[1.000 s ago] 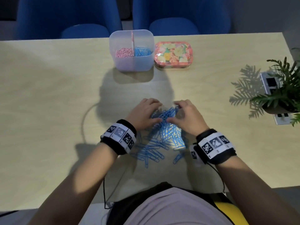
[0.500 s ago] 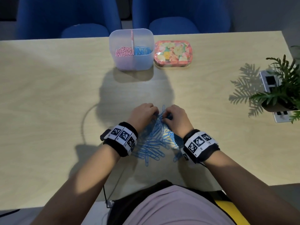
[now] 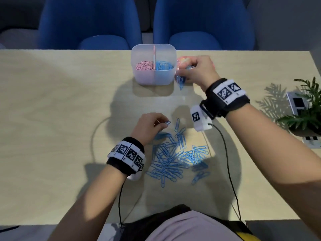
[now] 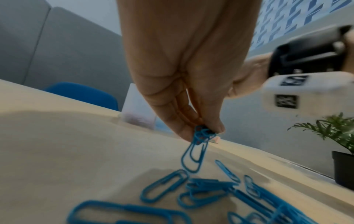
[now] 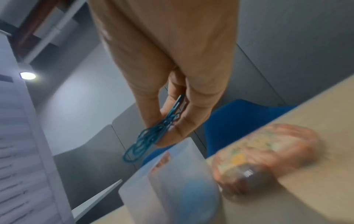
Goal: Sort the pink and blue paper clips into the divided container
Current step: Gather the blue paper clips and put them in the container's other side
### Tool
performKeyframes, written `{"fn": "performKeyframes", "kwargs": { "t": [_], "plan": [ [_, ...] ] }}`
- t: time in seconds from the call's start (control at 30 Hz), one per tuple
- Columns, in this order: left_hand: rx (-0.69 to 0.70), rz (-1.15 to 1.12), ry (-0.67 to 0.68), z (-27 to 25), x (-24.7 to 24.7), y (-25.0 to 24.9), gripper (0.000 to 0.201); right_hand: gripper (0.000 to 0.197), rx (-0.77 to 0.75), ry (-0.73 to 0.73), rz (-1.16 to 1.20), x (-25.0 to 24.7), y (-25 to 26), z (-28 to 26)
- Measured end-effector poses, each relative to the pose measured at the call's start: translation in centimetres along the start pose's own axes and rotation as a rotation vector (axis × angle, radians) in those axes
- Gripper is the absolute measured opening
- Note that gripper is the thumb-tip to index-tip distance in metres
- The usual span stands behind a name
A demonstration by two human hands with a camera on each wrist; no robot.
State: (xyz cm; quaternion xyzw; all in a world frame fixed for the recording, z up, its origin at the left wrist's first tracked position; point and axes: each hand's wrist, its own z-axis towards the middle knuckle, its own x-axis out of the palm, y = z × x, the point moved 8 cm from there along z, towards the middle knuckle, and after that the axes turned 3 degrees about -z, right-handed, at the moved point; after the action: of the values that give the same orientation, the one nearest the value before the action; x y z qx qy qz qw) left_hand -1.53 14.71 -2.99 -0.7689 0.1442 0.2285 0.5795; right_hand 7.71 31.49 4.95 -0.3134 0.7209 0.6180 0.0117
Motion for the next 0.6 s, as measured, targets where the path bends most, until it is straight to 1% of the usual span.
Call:
{"fn": "performKeyframes", "kwargs": {
  "t": [0.07,0.17,0.2,0.27,0.3,0.37,0.4,0.47,0.53,0.6],
  "plan": [
    [-0.013,-0.012,-0.025,0.5,-0.8,-0.4,0.013,0.028,-0.012,-0.053,-0.024,0.4,1.7,2.9],
    [-0.024,-0.052,-0.125,2.2,-3.0,-1.7,0.012,0.027,-0.007,-0.126,-0.071,1.6,2.4,6.6],
    [-0.024,-0.074,-0.163,3.1,-4.0,-2.3,0.012,0.027,0.006,-0.125,-0.109,2.2,2.4,7.5],
    [-0.009,-0.145,-0.243,5.3,-6.0,-3.5,0.015,0.017,0.017,-0.043,-0.251,3.7,2.5,8.2],
    [0.008,-0.176,-0.28,6.6,-6.9,-4.3,0.017,0.017,0.003,0.01,-0.318,4.2,2.6,8.1],
    [0.047,-0.19,-0.337,9.1,-8.4,-6.1,0.017,0.026,-0.073,0.084,-0.415,4.1,3.4,7.1],
    [0.06,-0.207,-0.362,10.3,-8.9,-6.8,0.016,0.029,-0.12,0.078,-0.434,3.5,4.0,6.3],
    [0.067,-0.311,-0.413,12.6,-9.9,-7.9,0.016,0.029,-0.215,-0.015,-0.421,1.4,4.5,4.4],
    [0.064,-0.375,-0.459,14.7,-10.5,-8.4,0.017,0.026,-0.251,-0.104,-0.331,-0.9,3.7,1.9],
    [0.066,-0.365,-0.452,16.3,-10.2,-8.3,0.014,0.023,-0.255,-0.09,-0.293,-2.3,1.5,-1.2]
  ]
}}
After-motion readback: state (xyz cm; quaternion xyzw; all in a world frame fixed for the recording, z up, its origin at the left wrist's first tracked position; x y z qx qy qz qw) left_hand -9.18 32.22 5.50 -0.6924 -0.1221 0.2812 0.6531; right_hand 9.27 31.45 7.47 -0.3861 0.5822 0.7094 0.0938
